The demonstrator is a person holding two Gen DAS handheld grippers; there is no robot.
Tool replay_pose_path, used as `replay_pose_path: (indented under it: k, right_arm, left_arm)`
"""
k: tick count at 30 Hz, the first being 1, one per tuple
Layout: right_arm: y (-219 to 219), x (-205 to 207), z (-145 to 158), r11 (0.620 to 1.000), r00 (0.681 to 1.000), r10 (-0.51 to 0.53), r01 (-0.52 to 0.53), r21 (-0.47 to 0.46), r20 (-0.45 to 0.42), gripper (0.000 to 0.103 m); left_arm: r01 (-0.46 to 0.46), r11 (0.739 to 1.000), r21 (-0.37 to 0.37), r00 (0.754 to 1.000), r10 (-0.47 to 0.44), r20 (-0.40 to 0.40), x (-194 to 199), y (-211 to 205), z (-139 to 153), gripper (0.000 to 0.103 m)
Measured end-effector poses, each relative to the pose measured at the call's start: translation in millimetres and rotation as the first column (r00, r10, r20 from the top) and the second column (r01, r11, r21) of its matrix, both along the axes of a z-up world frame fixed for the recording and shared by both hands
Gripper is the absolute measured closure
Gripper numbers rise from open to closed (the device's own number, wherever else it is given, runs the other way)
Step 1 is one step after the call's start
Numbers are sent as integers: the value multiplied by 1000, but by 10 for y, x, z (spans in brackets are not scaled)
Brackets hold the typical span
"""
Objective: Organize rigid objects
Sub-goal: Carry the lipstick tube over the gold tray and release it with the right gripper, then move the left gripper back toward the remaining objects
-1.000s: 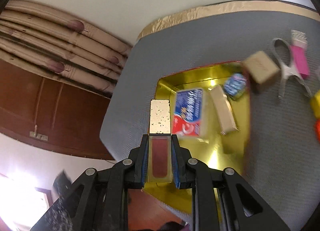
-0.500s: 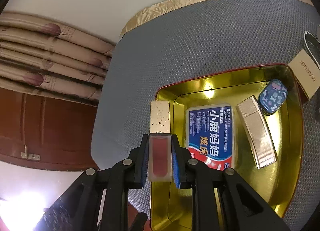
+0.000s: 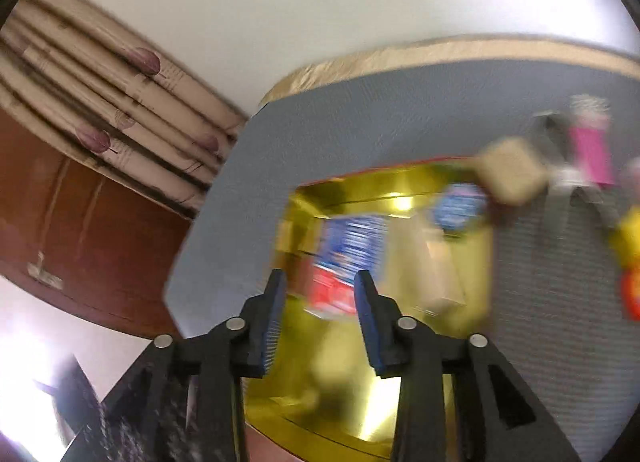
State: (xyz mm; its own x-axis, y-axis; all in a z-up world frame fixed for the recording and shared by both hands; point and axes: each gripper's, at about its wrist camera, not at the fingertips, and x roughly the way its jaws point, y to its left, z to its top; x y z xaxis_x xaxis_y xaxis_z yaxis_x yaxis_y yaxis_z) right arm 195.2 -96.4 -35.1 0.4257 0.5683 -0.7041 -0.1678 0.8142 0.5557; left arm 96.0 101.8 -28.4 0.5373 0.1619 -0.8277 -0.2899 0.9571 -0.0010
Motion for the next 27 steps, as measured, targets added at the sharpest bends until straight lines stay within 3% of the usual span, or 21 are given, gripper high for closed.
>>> replay_pose_path:
  k: [4,7,9,10,11,15,17,21,24,27]
  right_arm:
    - [-845,-448,-132,964,988,-124,141,-225,88,60]
    - [-1584,-693,-301,852,963,-239,270,-449,127,56]
    - [-1971,-803,-363,785,945,-290,327,-526,154,52]
    - [-2211,-855,-410,732,933,-317,355,-581,170,45]
    - [-2362,-882,-440,702,925,-337,372,-607,177,40]
    - [-2886,-939,-582,629,896,-402,422,-653,191,40]
    - [-3069,-948,-661,631,886,-425,436,-641,184,38]
    - [-3254,-985,-704,685,867,-467,480,-548,176,32]
    - [-3286,-953,-698,711,869,-462,483,-511,178,26]
    - [-3263,-968,-681,738,882,-433,465,-489,185,25]
  left_arm:
    - [36,998,44,999,-37,15,-34,-142,27,52]
    - [101,990,94,994,-105,30,-62,-364,82,52]
    - [157,981,115,986,-162,32,-89,-556,121,52]
    - [183,977,109,982,-186,26,-94,-637,140,52]
    - [227,970,80,973,-229,11,-92,-762,167,52]
    - [361,932,-15,932,-361,-3,-41,-1202,335,52]
    - [429,902,-49,903,-429,-2,8,-1462,432,51]
    - [525,836,-159,844,-535,-29,284,-2010,446,48]
    - [535,815,-221,825,-561,-70,584,-2321,316,48]
    - [500,800,-333,825,-556,-97,906,-2517,115,48]
